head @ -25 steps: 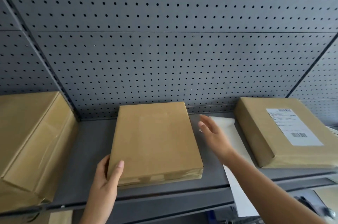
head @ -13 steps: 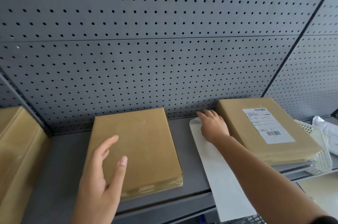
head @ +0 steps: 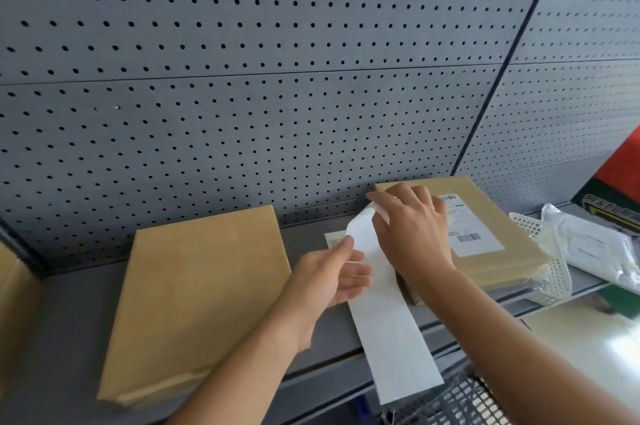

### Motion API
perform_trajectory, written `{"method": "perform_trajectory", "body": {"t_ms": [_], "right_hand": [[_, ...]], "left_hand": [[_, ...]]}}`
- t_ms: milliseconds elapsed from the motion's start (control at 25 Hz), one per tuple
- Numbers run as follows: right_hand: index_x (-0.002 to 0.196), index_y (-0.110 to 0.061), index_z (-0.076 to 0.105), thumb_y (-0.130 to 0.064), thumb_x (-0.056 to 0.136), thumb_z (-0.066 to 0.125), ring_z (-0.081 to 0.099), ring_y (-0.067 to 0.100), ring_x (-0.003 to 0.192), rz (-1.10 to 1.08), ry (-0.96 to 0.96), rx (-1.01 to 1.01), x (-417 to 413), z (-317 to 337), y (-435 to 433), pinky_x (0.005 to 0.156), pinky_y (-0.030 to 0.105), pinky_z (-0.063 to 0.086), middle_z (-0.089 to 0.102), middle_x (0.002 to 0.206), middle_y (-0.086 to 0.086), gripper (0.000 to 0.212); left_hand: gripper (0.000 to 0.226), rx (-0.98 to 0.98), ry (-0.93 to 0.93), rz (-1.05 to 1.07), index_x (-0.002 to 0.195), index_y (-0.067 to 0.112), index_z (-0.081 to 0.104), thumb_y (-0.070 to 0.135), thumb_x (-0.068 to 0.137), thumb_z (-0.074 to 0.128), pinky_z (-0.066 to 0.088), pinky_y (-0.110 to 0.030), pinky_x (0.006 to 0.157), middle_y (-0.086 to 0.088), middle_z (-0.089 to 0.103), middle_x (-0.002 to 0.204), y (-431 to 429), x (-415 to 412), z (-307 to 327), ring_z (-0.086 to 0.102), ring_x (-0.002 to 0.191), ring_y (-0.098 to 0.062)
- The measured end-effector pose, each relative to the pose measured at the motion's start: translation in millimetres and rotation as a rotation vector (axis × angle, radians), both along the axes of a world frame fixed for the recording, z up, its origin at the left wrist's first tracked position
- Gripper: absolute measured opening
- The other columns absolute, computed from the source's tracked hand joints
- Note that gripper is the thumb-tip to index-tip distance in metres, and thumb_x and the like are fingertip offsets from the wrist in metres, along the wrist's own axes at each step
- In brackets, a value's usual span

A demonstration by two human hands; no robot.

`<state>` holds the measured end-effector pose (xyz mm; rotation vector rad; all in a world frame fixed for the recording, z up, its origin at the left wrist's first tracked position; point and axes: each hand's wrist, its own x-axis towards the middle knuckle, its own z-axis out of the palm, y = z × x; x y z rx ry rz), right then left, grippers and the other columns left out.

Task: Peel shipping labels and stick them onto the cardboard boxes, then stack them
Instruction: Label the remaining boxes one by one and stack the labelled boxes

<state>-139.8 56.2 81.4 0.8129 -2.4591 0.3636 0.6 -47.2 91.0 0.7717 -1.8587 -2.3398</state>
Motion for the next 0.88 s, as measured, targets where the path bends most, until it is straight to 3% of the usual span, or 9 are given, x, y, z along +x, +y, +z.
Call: {"method": "perform_trajectory", "body": {"t_ms": [120, 280, 520, 600, 680, 800, 880], "right_hand": [[0.119, -0.031, 0.070, -0.028, 0.087, 0.061, 0.056, 0.026, 0.106, -0.012, -0.026, 0.015, 26, 15, 29, 0.092, 0.051, 0.043, 0.064, 0.114, -0.004, 0.033], [0.127, -0.033, 0.063, -0.044, 0.089, 0.052, 0.057, 0.024, 0.110, -0.049, -0.099, 0.110, 56, 18, 54, 0.090, 0.047, 0.045, 0.060, 0.122, -0.003, 0.041], [0.142, -0.040, 0.041, -0.066, 0.090, 0.042, 0.056, 0.013, 0.112, 0.034, -0.313, 0.185, 99, 4, 81, 0.091, 0.037, 0.051, 0.048, 0.136, -0.012, 0.058], [0.136, -0.043, 0.048, -0.065, 0.092, 0.041, 0.057, 0.007, 0.105, 0.072, -0.338, 0.113, 104, 4, 91, 0.085, 0.031, 0.052, 0.049, 0.128, -0.017, 0.050], [0.126, -0.037, 0.060, -0.053, 0.095, 0.047, 0.056, 0.007, 0.102, 0.104, -0.298, 0.017, 98, 2, 99, 0.080, 0.028, 0.052, 0.053, 0.118, -0.016, 0.038], [0.114, -0.029, 0.070, -0.037, 0.095, 0.055, 0.054, 0.011, 0.098, 0.153, -0.251, -0.060, 77, 0, 101, 0.078, 0.025, 0.048, 0.057, 0.107, -0.012, 0.025], [0.112, -0.030, 0.071, -0.039, 0.095, 0.055, 0.055, 0.014, 0.096, 0.215, -0.264, 0.012, 66, -3, 97, 0.078, 0.029, 0.050, 0.060, 0.104, -0.011, 0.025]], "left_hand": [[0.044, 0.197, 0.057, 0.025, 0.112, 0.001, 0.070, 0.042, 0.097, 0.060, 0.059, -0.038, 0.096, -0.018, 0.078, 0.105, 12, -22, -1, 0.075, 0.103, -0.031], [0.025, 0.298, 0.163, 0.061, 0.105, 0.006, 0.073, 0.027, 0.098, 0.064, 0.060, -0.032, 0.089, -0.013, 0.078, 0.098, 26, -33, -3, 0.072, 0.094, -0.023], [0.013, -0.028, 0.137, 0.058, 0.105, 0.014, 0.073, 0.018, 0.100, 0.061, 0.056, -0.022, 0.069, -0.007, 0.079, 0.098, 37, -24, -16, 0.076, 0.090, -0.020], [0.012, -0.110, 0.136, 0.042, 0.109, 0.017, 0.070, 0.017, 0.099, 0.062, 0.054, -0.018, 0.066, -0.004, 0.079, 0.095, 37, -16, -22, 0.075, 0.088, -0.017], [0.013, -0.158, 0.138, 0.007, 0.109, 0.022, 0.066, 0.016, 0.099, 0.062, 0.051, -0.017, 0.064, -0.006, 0.077, 0.087, 39, -5, -28, 0.069, 0.077, -0.010], [0.015, -0.193, 0.138, -0.057, 0.108, 0.028, 0.065, 0.016, 0.099, 0.062, 0.055, -0.030, 0.077, -0.013, 0.076, 0.090, 44, 9, -38, 0.072, 0.081, -0.021], [0.019, -0.183, 0.154, -0.078, 0.111, 0.027, 0.066, 0.013, 0.099, 0.063, 0.059, -0.043, 0.086, -0.009, 0.078, 0.092, 45, 13, -45, 0.075, 0.088, -0.023]]}}
